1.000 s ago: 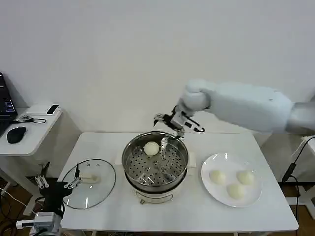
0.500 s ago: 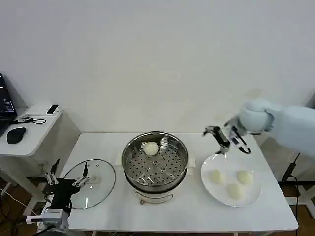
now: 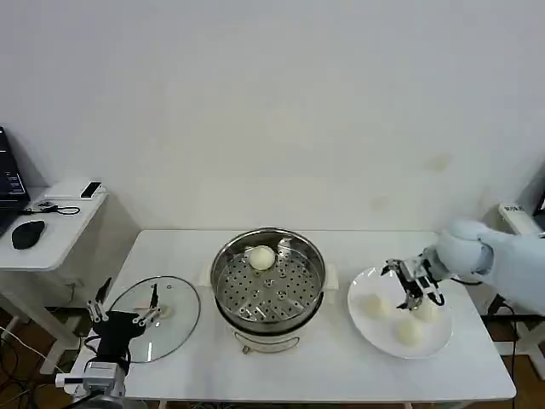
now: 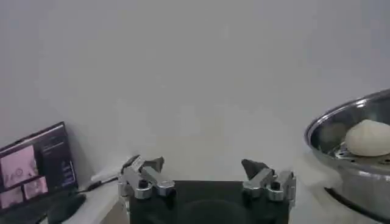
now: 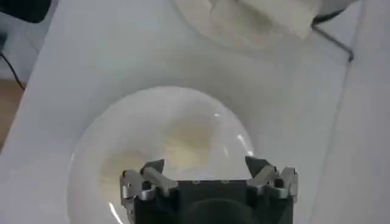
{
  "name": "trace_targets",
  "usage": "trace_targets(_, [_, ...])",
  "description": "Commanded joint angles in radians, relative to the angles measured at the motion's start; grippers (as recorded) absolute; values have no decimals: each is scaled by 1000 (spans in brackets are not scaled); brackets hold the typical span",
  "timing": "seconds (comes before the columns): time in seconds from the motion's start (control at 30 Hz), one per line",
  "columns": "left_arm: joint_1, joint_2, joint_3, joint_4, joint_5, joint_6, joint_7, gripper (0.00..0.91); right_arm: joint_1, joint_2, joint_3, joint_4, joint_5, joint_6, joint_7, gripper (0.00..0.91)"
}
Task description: Take steamed baozi put them in steamer then cover it.
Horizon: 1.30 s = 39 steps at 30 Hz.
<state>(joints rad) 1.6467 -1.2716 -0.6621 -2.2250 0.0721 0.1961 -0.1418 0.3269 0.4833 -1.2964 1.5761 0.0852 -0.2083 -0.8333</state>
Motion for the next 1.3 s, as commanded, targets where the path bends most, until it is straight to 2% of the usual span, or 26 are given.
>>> trace_targets(0.03, [-1,2,2,5,3,0,1,907,-179,9,123,-61,-18,-34,6,907])
trace_targets(0.53, [-3,3,-9,20,2,-3,2,907,-296,139,221,-199,-52,-29,34,907])
trace_targets(0.67, [-3,2,-11,25,2,-4,2,907,-309,170,234,-227,-67,-26,35,846])
trace_targets(0.73, [-3,1,-13,29,2,-4,2,907,-314,180,238,-238,-76,-26,34,776])
trace_targets(1.0, [-2,-3,-15,28,2,-5,1,907,-306,185,237,-241,-80,-38,16,635])
trace_targets(1.13, [-2,-6,-12,28,1,-4,0,907,-285,184,222,-245,-76,-25,-22,615])
trace_targets(1.3, [1,-6,-13,24,1,-5,0,907,-267,178,222,-240,-74,-27,-35,615])
